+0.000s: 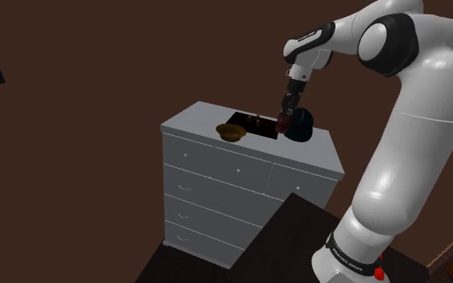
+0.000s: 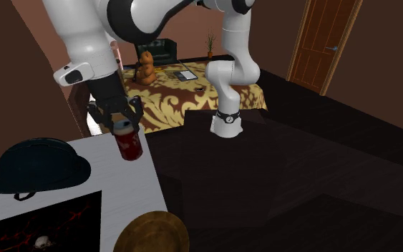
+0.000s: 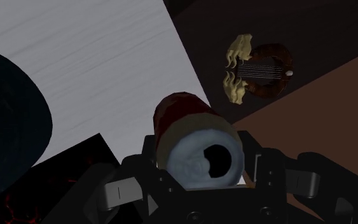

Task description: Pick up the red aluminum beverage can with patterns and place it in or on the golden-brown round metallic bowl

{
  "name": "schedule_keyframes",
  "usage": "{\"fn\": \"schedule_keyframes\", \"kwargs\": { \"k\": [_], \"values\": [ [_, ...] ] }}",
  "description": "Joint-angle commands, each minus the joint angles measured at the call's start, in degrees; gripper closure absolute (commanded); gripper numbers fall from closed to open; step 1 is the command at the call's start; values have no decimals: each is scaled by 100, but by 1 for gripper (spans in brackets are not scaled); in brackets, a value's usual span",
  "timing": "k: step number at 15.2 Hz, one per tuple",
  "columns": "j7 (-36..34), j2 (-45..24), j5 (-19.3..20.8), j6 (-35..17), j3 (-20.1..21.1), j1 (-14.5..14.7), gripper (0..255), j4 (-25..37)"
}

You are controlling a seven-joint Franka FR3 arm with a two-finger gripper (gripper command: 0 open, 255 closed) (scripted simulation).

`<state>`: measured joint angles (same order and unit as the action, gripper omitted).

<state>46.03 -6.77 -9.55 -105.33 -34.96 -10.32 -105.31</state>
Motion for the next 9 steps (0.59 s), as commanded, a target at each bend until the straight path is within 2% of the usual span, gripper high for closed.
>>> {"fn": "schedule_keyframes", "kwargs": {
  "k": [1, 9],
  "values": [
    [-25, 44, 32, 138, -6, 1, 255, 105],
    [-663, -919, -478, 608, 357, 236, 255, 1475]
  ]
}}
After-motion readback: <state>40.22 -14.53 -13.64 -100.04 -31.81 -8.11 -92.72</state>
